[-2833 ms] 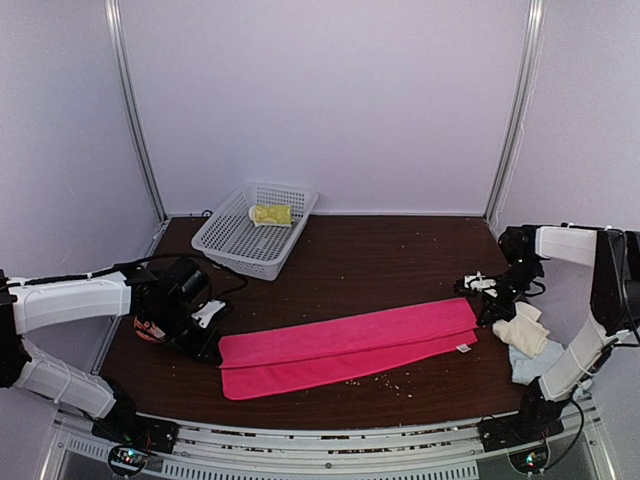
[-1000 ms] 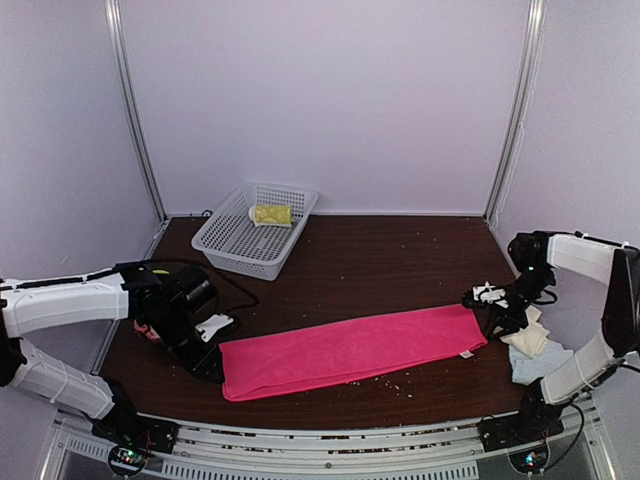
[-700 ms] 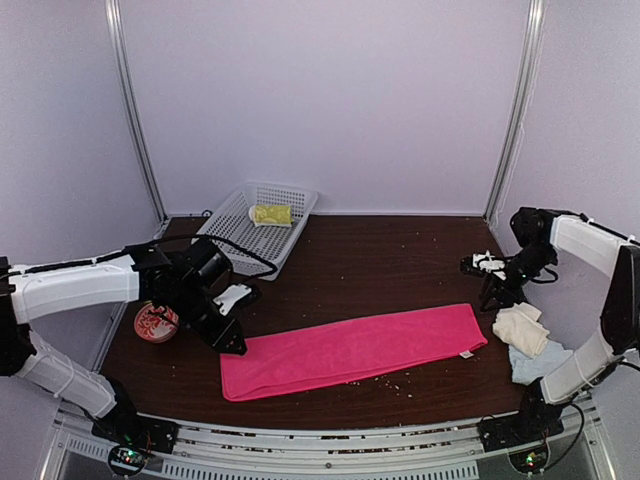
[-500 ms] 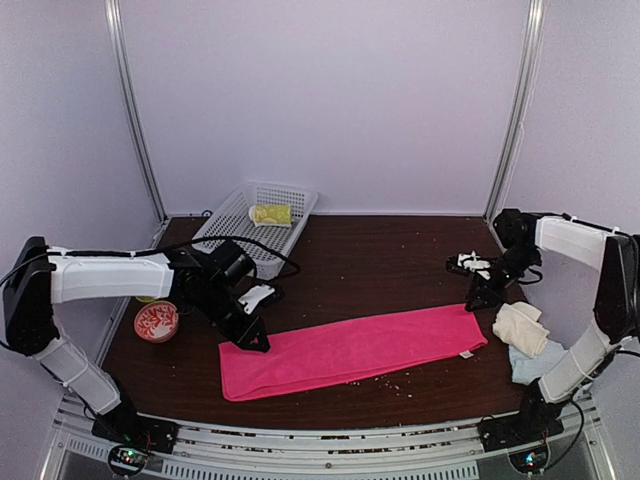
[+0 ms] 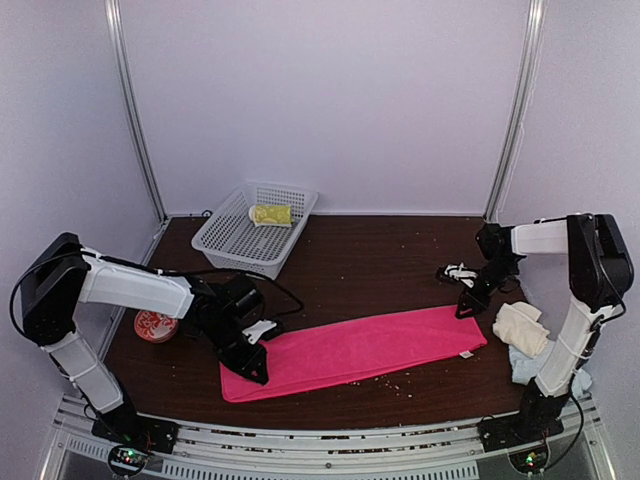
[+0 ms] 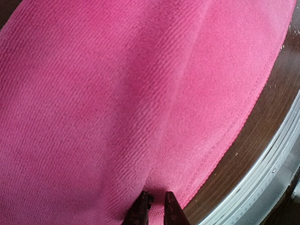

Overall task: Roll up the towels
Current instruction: Smooth out the towel at the center of the board, then move the towel to the center of the board.

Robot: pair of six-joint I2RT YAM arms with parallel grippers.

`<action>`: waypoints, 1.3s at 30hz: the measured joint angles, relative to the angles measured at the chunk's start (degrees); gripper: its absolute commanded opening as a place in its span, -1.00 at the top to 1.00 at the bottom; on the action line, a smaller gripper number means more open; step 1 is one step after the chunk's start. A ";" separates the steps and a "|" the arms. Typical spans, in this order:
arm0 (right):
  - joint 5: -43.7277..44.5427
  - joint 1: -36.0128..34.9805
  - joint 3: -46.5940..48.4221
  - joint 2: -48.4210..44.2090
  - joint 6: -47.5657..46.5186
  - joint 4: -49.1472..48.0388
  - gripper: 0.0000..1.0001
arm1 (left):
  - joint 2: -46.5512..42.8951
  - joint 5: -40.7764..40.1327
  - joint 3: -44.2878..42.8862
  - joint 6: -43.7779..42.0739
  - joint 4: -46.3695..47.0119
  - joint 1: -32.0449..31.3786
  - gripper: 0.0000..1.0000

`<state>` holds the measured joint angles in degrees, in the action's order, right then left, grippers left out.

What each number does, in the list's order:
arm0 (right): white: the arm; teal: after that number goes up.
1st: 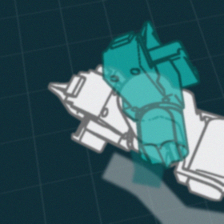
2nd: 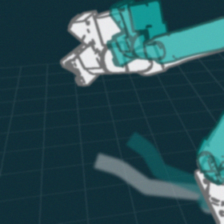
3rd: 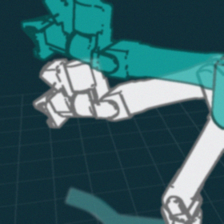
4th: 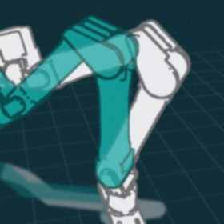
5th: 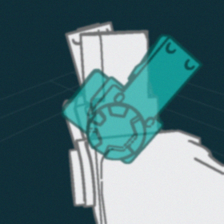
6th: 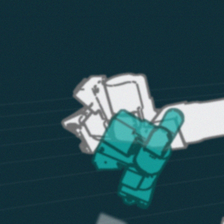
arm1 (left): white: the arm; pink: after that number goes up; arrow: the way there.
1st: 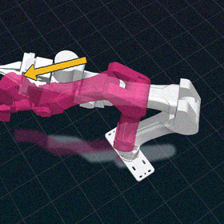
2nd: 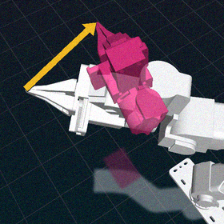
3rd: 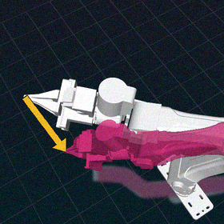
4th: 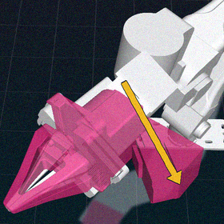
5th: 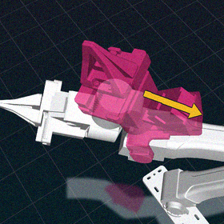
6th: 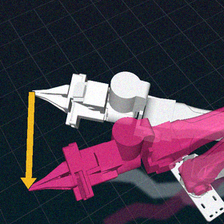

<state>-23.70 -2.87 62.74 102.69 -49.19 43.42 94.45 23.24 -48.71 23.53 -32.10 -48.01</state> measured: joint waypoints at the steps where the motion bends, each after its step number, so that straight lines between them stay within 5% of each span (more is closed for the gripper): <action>1: 0.63 0.00 0.00 0.17 0.72 -0.46 0.31 | -0.09 -0.28 0.09 0.52 -0.11 0.00 0.75; 11: 3.45 -0.26 -0.46 -1.75 6.34 -2.49 0.27 | -3.10 -5.40 -0.04 -0.39 -6.56 -1.90 0.68; 17: 3.98 -0.26 -0.20 -8.46 7.89 -1.64 0.24 | -4.74 -7.87 -8.24 -4.42 -10.08 -4.42 0.71; 21: 3.02 -0.28 1.62 -9.53 9.14 -1.16 0.25 | -2.75 -11.06 -10.49 -2.38 -9.84 -0.17 0.99; 39: 8.48 -1.66 0.70 0.63 10.97 -3.17 0.29 | 9.53 -26.82 -15.21 0.76 -12.72 9.53 1.00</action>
<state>-15.22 -4.54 63.44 103.33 -38.22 40.25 103.98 -3.57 -63.92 24.29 -44.82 -38.48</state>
